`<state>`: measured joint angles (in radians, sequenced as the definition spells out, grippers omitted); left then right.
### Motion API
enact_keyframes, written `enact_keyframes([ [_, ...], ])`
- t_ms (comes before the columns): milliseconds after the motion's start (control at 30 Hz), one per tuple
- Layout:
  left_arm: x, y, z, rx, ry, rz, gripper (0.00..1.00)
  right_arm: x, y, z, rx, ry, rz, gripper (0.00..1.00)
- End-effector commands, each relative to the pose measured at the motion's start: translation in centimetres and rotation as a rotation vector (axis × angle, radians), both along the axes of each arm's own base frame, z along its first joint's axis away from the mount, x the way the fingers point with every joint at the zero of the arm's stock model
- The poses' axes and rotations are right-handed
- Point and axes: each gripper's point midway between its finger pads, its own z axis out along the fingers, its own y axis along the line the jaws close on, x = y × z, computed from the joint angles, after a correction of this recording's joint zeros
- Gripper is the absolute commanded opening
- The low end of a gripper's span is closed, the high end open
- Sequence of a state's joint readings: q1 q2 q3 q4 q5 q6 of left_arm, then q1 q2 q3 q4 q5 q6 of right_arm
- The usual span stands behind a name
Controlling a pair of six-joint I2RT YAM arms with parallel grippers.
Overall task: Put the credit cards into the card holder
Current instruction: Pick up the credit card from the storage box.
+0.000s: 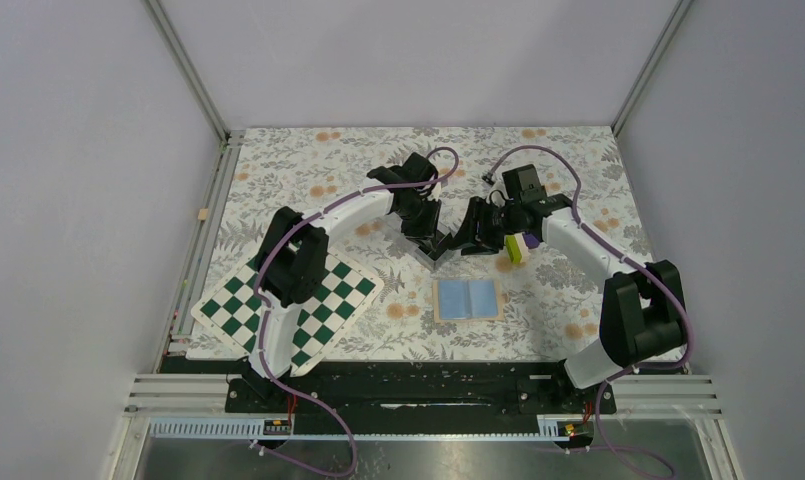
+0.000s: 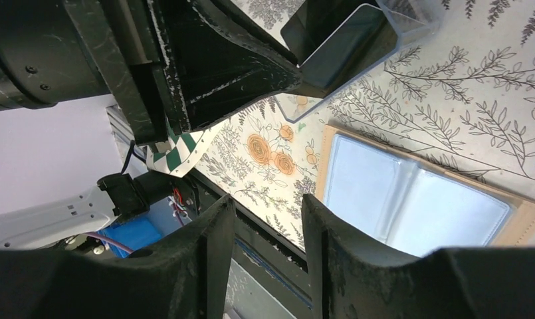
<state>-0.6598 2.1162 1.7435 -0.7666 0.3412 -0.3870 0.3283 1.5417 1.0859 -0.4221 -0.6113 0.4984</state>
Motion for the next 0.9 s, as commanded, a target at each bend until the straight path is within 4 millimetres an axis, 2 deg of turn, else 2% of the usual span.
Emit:
enact_keyframes([
  [0,-0.2,-0.5,-0.2,-0.015,-0.005,-0.036,0.12,0.4,-0.8,1.1,-0.014,-0.033,-0.006,0.49],
  [167,-0.3,-0.7,0.0,-0.016,-0.012,-0.044,0.0,0.5,-1.3,1.3,-0.018,-0.037,-0.014,0.49],
  [367,0.0,-0.9,1.1,-0.031,-0.044,-0.047,0.0,0.5,-1.7,1.8,-0.018,-0.049,-0.022,0.52],
  [500,-0.1,-1.1,0.7,-0.028,-0.032,-0.047,0.22,0.5,-1.8,1.9,-0.015,-0.053,-0.024,0.52],
  [600,-0.4,-1.3,-0.1,-0.014,-0.022,-0.056,0.24,0.5,-1.7,1.9,-0.014,-0.05,-0.023,0.53],
  [767,-0.6,-1.3,-0.6,0.005,-0.022,-0.056,0.0,0.5,-1.7,1.9,-0.011,-0.048,-0.021,0.53],
  [867,-0.5,-1.4,0.0,-0.001,-0.038,-0.053,0.0,0.4,-1.8,2.0,-0.014,-0.045,-0.018,0.53],
])
